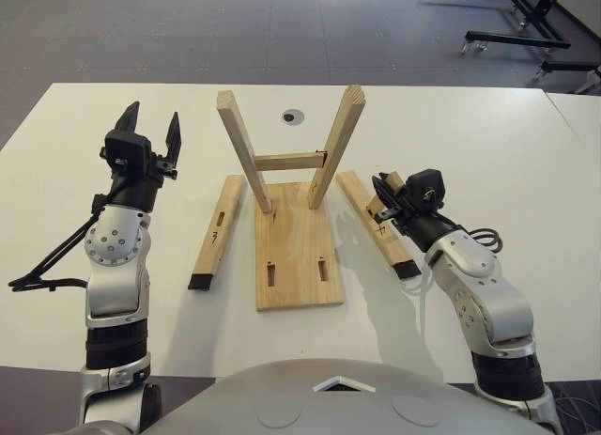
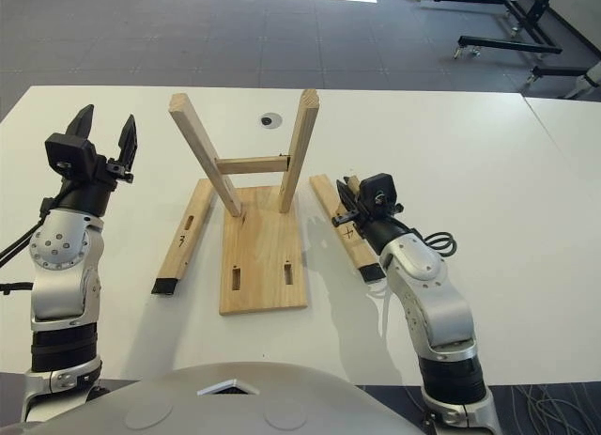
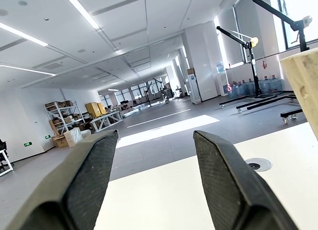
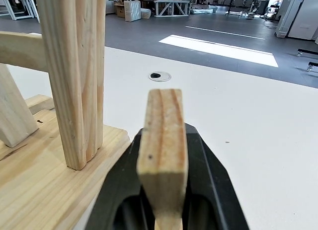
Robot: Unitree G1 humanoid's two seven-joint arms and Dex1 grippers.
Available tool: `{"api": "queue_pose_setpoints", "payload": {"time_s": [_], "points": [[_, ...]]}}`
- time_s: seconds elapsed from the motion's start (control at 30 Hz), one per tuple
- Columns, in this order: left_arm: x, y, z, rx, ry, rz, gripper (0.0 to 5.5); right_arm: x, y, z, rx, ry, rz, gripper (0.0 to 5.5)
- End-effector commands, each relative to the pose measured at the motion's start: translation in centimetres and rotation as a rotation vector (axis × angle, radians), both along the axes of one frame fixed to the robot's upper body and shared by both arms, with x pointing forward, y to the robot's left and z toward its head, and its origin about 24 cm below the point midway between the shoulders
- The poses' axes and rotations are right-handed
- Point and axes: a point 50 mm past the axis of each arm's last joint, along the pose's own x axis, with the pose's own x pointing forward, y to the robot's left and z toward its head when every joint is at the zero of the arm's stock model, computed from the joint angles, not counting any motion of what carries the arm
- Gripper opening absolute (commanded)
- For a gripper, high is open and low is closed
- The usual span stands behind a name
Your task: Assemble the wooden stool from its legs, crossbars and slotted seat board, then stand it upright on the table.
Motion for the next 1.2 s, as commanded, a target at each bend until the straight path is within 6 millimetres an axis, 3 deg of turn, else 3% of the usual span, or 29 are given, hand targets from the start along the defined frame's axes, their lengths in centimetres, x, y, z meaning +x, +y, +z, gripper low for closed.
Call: {"api": "queue_pose_setpoints", "payload": {"time_s": [0.03,0.07,0.2,0.27,0.37,0.5,0.83,1.2], "points": [[0.4,0.1,0.3,0.019,-0.005,-0.012,2.77,-1.3,-0.5,-2.7,0.013,0.160,-0.060,0.39],[0.4,0.1,0.3,0.019,-0.005,-0.013,2.77,-1.4,-0.5,-2.7,0.027,0.153,-0.070,0.39],[0.4,0.0,0.3,0.020,-0.007,-0.014,2.77,-1.4,-0.5,-2.6,0.085,0.107,-0.092,1.26],[0.5,0.1,0.4,0.020,-0.008,-0.014,2.77,1.9,-2.1,-1.1,0.098,0.063,-0.090,1.60],[0.5,0.2,0.4,0.022,-0.009,-0.011,2.77,4.9,-5.5,-2.1,0.142,0.029,-0.127,2.09],[0.6,0.2,0.4,0.022,-0.009,-0.011,2.77,5.4,-4.4,2.0,0.245,-0.117,-0.066,2.86],[0.6,0.3,0.4,0.021,-0.012,-0.006,2.77,6.0,-4.0,4.6,0.265,-0.200,-0.065,4.69],[0.7,0.5,0.3,0.021,-0.014,-0.001,2.77,7.5,-3.6,8.5,0.314,-0.334,-0.023,4.75]]}}
